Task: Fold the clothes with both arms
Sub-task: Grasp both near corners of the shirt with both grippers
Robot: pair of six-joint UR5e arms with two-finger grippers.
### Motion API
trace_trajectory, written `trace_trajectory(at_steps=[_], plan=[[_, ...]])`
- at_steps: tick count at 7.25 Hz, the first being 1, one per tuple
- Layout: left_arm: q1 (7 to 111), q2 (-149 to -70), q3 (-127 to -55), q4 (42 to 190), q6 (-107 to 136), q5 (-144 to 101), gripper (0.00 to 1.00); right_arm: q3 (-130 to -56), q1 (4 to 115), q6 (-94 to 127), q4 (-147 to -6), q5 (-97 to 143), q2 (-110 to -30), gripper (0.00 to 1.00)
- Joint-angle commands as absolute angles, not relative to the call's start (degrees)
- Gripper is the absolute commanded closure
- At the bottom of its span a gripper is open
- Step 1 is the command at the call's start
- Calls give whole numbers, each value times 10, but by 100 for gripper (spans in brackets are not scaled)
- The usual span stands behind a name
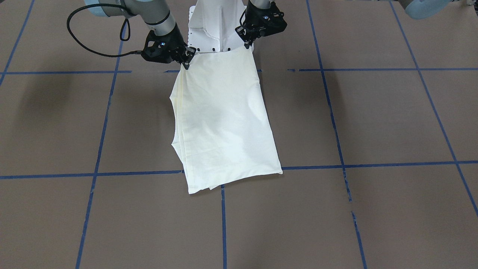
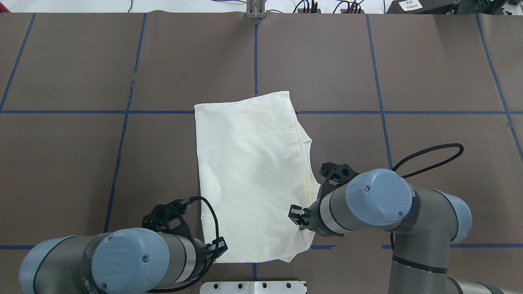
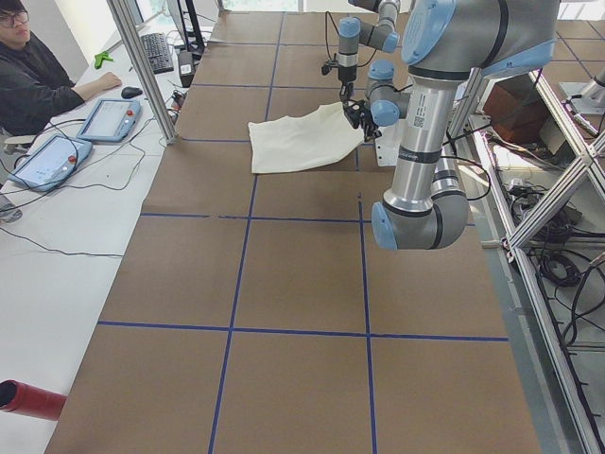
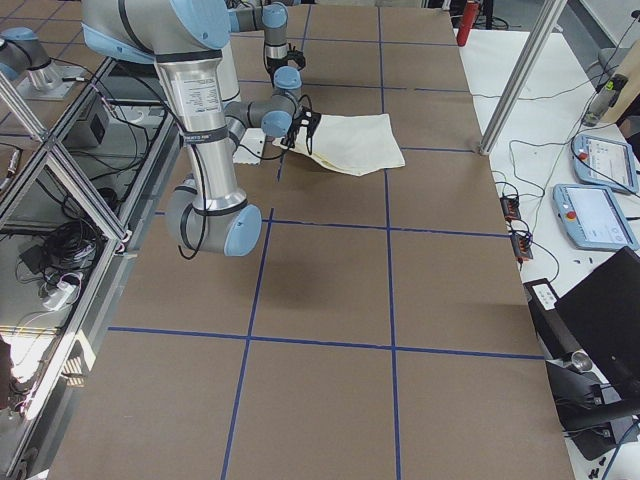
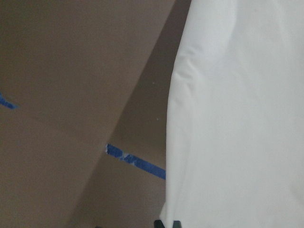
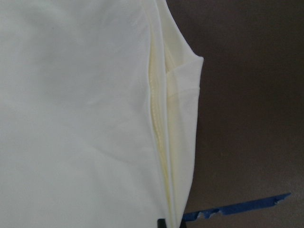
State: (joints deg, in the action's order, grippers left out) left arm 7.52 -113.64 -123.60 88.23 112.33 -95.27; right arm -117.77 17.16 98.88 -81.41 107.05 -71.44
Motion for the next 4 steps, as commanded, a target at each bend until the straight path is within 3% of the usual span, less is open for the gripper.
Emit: trace_trajectory(at_steps=[1, 4], plan=[[76, -1139, -1239, 880, 1115, -955, 100, -1161, 170, 986, -808, 1075, -696, 100], [158, -1147, -1238, 881, 1037, -961, 100, -1144, 255, 935, -804, 1091, -681, 100]])
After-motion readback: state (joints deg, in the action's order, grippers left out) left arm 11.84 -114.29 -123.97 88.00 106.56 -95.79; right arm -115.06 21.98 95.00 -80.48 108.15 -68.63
